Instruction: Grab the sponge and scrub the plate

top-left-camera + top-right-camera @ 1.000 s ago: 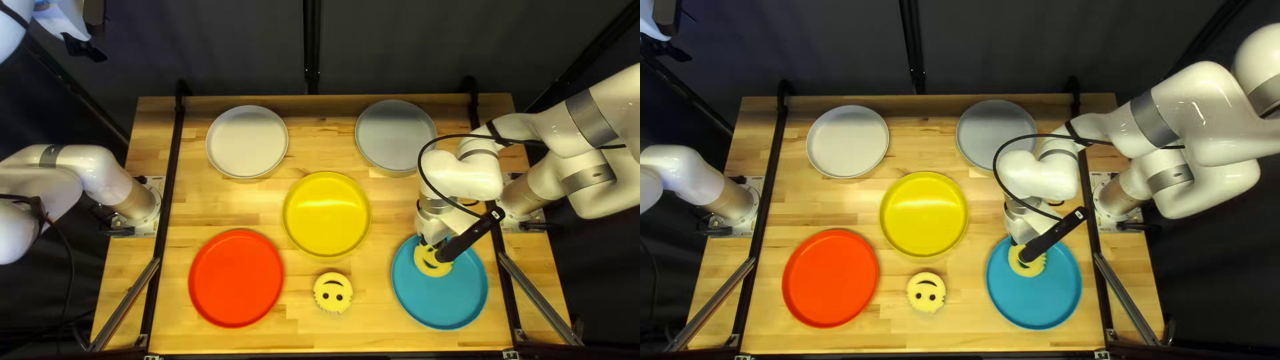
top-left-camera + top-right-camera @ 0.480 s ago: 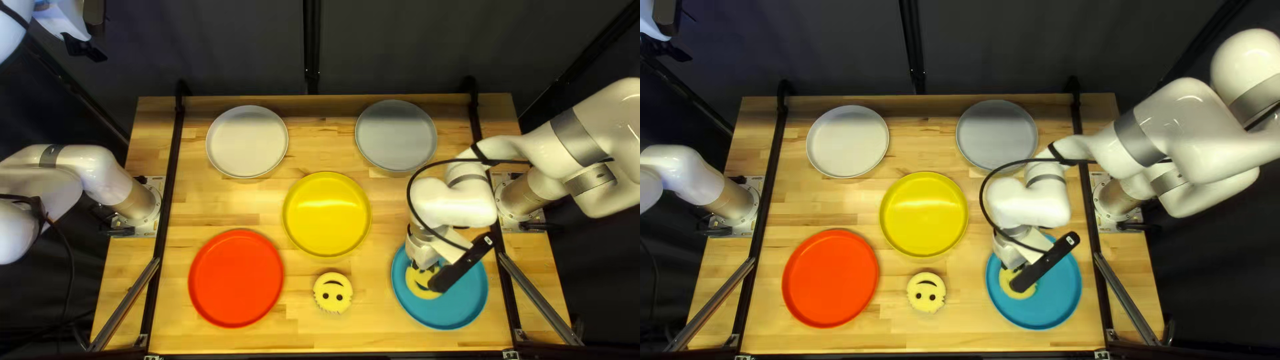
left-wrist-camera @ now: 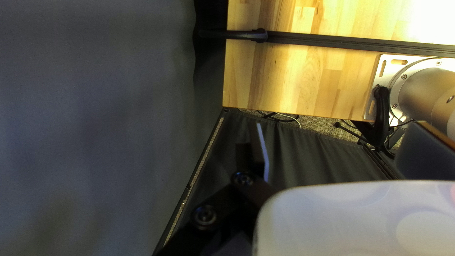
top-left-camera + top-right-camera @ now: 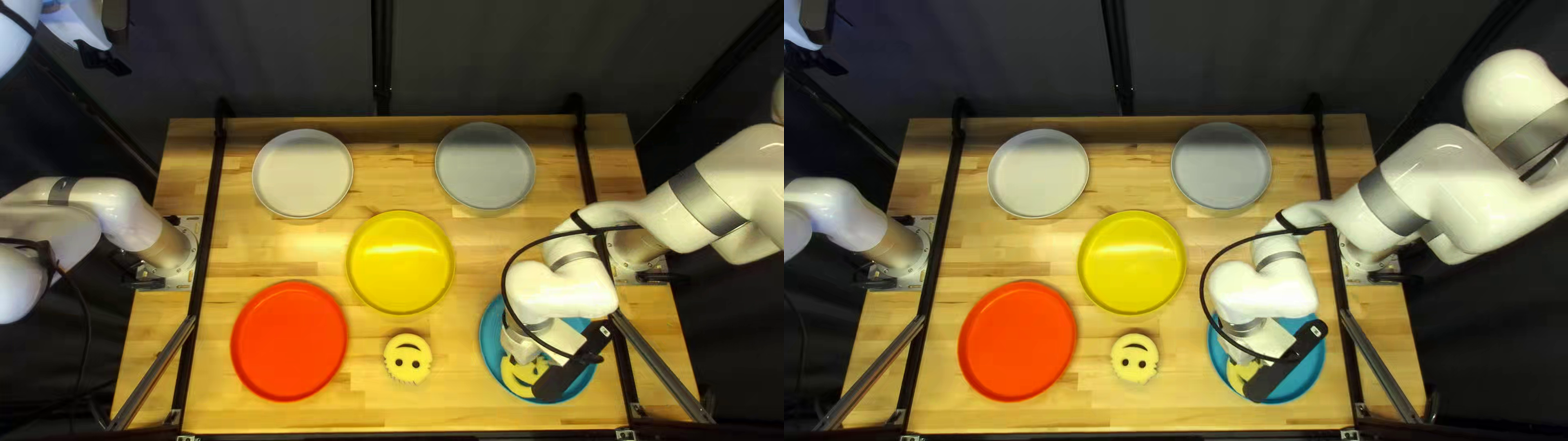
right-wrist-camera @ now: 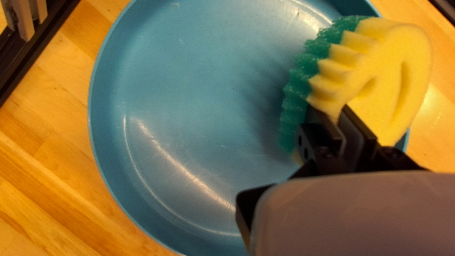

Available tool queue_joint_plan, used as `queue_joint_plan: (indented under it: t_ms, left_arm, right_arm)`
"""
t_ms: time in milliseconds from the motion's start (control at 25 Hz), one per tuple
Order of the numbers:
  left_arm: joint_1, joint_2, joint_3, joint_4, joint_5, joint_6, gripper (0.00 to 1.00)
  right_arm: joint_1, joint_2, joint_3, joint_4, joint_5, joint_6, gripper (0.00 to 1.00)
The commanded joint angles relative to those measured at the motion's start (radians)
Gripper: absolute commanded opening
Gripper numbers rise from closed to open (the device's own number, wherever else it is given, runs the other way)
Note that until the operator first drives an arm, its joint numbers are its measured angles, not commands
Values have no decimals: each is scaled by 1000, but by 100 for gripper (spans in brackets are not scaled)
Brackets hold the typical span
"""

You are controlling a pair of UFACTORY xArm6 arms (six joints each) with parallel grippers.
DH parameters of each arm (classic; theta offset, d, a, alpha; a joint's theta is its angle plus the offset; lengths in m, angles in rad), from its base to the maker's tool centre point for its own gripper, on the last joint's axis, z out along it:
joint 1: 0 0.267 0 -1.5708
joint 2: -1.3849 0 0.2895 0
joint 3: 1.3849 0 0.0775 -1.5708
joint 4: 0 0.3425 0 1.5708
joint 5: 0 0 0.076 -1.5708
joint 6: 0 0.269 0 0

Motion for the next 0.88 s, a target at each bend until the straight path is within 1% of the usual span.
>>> queue_joint_plan:
  t_ms: [40,240,280,400,520,720,880]
  left_arm:
    - [0,0,0,0,0,0,100]
    - [0,0,0,0,0,0,100]
    - [0,0,0,0,0,0,100]
    - [0,0,0,0,0,0,100]
    - [0,0,0,0,0,0,100]
    - [0,0,0,0,0,0,100]
    - [0,0,0,0,0,0,100]
  right_arm:
    - [-54,-20,33,-3,7,-47,0]
    - [-136,-57,64,-16,37,-94,0]
    - [-164,-73,72,-25,53,-105,0]
    - [-222,-91,74,-45,85,-127,0]
    - [-259,-97,74,-54,104,-146,0]
    - [-262,-82,72,-44,93,-159,0]
    - [-205,-29,24,-31,73,-129,0]
